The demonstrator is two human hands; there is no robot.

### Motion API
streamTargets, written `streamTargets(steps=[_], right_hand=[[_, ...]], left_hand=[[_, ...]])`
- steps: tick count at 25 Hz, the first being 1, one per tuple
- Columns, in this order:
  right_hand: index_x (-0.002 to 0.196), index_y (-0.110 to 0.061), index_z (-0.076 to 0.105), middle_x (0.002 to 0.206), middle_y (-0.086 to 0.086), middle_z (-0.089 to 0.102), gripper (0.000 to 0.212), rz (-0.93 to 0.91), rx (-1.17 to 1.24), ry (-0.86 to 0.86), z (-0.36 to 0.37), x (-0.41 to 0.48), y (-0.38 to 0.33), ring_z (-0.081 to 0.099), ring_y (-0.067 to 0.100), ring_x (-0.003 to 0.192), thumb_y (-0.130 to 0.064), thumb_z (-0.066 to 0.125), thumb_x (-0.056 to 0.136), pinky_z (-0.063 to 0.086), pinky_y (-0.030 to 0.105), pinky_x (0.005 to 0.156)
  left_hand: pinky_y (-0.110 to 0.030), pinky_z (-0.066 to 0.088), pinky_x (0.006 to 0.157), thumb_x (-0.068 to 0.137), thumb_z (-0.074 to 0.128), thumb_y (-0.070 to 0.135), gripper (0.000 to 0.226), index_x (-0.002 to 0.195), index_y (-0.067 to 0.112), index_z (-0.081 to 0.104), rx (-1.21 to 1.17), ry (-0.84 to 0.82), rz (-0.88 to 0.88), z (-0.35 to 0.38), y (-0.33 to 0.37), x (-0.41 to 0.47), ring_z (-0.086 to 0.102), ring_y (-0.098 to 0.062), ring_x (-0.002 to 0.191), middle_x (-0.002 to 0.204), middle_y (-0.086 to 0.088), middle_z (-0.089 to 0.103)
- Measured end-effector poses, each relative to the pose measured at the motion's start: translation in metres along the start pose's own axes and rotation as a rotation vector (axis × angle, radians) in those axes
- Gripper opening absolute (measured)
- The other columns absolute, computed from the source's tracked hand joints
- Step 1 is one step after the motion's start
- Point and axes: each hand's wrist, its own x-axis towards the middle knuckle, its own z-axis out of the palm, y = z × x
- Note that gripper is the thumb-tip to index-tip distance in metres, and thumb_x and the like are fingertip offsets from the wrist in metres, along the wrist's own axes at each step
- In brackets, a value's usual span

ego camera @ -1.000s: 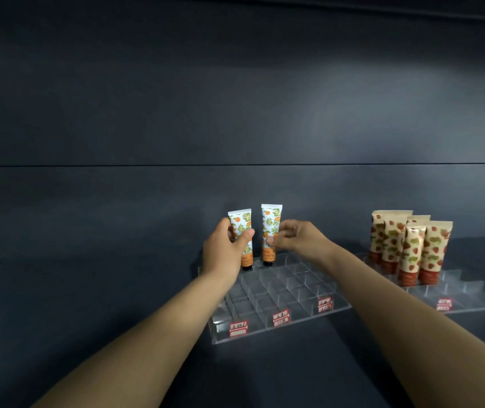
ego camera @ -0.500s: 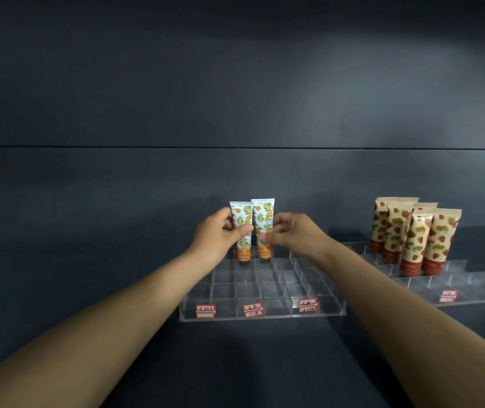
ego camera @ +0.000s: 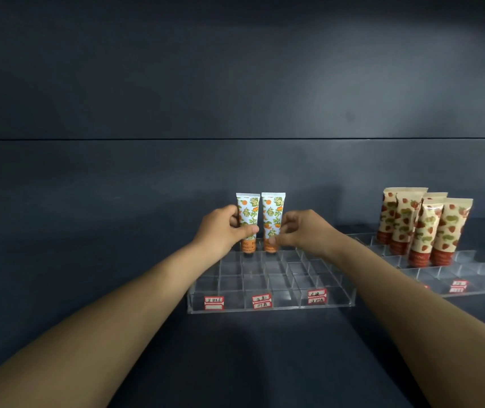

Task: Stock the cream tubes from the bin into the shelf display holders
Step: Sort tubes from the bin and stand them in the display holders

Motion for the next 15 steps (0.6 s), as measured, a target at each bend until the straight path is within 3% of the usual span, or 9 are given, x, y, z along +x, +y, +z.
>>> streamTargets(steps=[8, 12, 15], right_hand=[[0.1, -0.014, 0.062, 0.092, -0.001, 0.069, 0.027, -0.001, -0.045, -0.018, -0.001, -0.003, -0.002, 0.065, 0.012, 0.085, -0.018, 0.075, 0.077, 0.05, 0.023, 0.079], [0.107, -0.01, 0.061, 0.099, 0.0, 0.069, 0.037, 0.004, -0.106, -0.014, -0.006, -0.004, -0.003, 0.064, 0.013, 0.09, -0.02, 0.077, 0.075, 0.048, 0.023, 0.08], [0.112, -0.007, 0.06, 0.107, 0.005, 0.067, 0.044, 0.016, -0.185, 0.006, -0.015, -0.009, -0.006, 0.063, 0.017, 0.098, -0.024, 0.077, 0.075, 0.049, 0.026, 0.085]], left_hand=[[-0.013, 0.041, 0.06, 0.076, 0.075, 0.022, 0.029, 0.097, 0.006, 0.064, 0.078, -0.052, 0.0, -0.003, 0.001, -0.004, 0.058, -0.008, 0.073, 0.088, 0.001, 0.066], [-0.014, 0.042, 0.061, 0.076, 0.075, 0.025, 0.036, 0.104, 0.006, 0.063, 0.102, -0.07, -0.013, -0.008, 0.001, -0.005, 0.059, -0.01, 0.082, 0.1, -0.003, 0.068], [-0.02, 0.041, 0.074, 0.078, 0.073, 0.029, 0.042, 0.112, 0.007, 0.06, 0.176, -0.075, -0.041, -0.021, 0.002, -0.007, 0.061, -0.015, 0.094, 0.109, -0.005, 0.067]])
